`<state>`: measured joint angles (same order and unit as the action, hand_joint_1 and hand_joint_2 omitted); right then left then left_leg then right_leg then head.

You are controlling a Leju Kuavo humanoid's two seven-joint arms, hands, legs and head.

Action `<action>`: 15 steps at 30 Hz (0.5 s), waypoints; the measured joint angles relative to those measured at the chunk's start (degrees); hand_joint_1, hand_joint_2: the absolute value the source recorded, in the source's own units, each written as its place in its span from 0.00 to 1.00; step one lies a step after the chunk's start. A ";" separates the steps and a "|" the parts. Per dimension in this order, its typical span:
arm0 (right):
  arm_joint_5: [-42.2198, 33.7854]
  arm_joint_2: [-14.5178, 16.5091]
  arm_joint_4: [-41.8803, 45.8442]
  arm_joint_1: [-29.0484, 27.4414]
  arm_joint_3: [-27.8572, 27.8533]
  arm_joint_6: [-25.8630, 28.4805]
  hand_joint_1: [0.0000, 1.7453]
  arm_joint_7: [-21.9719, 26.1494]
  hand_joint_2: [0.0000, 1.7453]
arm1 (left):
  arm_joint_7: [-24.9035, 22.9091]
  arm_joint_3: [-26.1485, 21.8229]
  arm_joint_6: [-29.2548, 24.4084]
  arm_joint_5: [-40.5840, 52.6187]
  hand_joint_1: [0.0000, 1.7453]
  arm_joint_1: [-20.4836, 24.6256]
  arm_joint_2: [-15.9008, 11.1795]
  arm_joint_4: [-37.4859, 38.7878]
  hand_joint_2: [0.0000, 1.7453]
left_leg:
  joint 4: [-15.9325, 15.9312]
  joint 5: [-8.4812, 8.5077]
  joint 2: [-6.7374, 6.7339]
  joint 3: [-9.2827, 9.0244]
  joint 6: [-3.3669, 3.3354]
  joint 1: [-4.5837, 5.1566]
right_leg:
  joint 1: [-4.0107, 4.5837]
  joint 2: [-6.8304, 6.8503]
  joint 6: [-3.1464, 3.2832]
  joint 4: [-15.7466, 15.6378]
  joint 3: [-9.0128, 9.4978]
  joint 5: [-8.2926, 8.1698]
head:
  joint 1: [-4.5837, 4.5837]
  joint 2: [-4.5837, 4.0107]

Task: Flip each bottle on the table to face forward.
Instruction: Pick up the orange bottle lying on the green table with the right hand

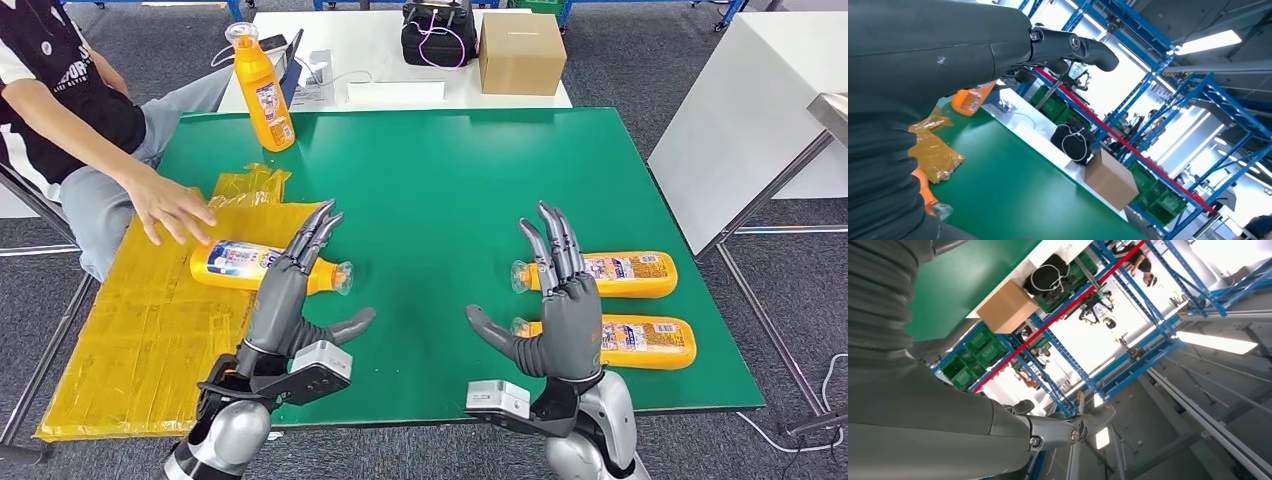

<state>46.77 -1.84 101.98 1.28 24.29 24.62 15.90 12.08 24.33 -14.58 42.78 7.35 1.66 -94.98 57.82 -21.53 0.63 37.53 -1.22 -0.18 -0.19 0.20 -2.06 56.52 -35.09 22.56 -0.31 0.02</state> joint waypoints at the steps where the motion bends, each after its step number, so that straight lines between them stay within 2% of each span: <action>1: 0.01 -0.05 0.00 0.00 -0.08 -0.01 0.00 -0.01 1.00 | 0.01 0.01 0.01 -0.04 0.00 -0.10 0.00 -0.24 1.00 | 0.00 0.00 0.00 0.00 0.00 0.00 | 0.00 0.00 0.00 0.00 0.00 0.00 | 0.00 0.00; 12: 0.15 -0.28 0.00 -0.03 -0.27 -0.04 0.00 -0.11 1.00 | 0.02 0.02 0.02 -0.16 0.00 -0.28 -0.02 -1.22 1.00 | 0.00 0.00 0.00 0.00 0.00 0.00 | 0.00 0.00 0.00 0.00 0.00 0.01 | 0.00 0.00; 15: 3.18 -0.67 -0.02 0.00 -0.50 -1.09 0.00 -2.37 1.00 | 0.68 0.02 1.00 -2.56 0.00 -0.56 -0.02 -1.38 1.00 | 0.00 0.00 0.00 0.01 0.00 0.00 | 0.00 0.00 0.00 0.00 0.00 0.01 | 0.00 0.00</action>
<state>49.95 -2.51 101.97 1.28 23.80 23.52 13.53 12.76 24.35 -13.59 40.23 6.79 1.64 -96.36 57.82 -21.54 0.63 37.54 -1.22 -0.18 -0.19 0.20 -2.06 56.52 -35.09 22.56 -0.31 0.02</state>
